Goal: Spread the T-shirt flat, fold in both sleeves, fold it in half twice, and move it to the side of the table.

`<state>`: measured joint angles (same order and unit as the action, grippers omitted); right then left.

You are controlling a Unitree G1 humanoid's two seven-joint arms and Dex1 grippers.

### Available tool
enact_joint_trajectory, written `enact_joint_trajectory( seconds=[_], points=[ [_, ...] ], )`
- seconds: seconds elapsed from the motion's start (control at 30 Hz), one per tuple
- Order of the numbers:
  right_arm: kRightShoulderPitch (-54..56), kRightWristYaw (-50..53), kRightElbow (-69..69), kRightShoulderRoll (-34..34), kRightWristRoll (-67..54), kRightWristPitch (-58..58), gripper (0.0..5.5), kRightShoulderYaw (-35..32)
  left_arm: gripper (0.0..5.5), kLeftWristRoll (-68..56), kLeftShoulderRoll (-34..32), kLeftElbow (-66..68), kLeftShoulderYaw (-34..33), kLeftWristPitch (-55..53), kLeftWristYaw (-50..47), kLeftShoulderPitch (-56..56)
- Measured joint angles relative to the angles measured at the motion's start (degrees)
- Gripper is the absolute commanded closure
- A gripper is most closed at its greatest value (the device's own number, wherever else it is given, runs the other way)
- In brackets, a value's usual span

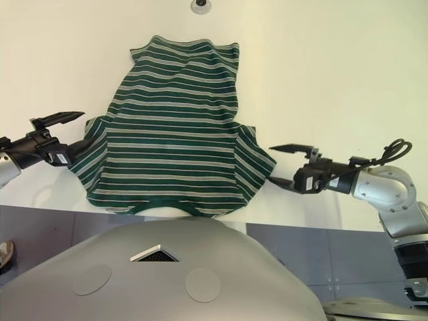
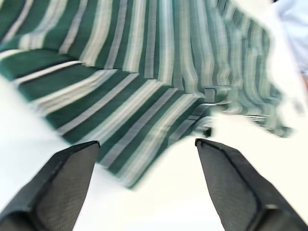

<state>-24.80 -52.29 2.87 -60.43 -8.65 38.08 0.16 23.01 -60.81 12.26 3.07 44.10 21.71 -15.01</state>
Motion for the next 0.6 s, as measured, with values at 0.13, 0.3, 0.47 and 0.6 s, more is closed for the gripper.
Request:
enact_joint_trajectory(
  seconds=[0.13,0.3,0.47,0.6],
  points=[
    [0.9,-1.5,0.3,0.6,-4.7,-0.1,1.78,-1.2,1.81,-0.4,-0.1,3.0,-0.4,3.0,-0.9,0.1],
    [7.0,-0.5,-0.1,3.9,-7.0,-1.3,1.78,-2.9,1.81,-11.9,-0.1,4.5,0.5,11.0,2.4,-1.9],
    [19.7,4.9,-0.1,11.3,-2.3,-5.6,1.78,-1.4,1.81,-23.5,-0.1,6.5,0.8,16.2,7.1,-1.3],
    [27.1,7.6,-1.6,18.2,6.2,-8.0,1.78,5.1,1.81,-31.6,0.2,8.8,0.7,18.0,11.2,0.9]
  ],
)
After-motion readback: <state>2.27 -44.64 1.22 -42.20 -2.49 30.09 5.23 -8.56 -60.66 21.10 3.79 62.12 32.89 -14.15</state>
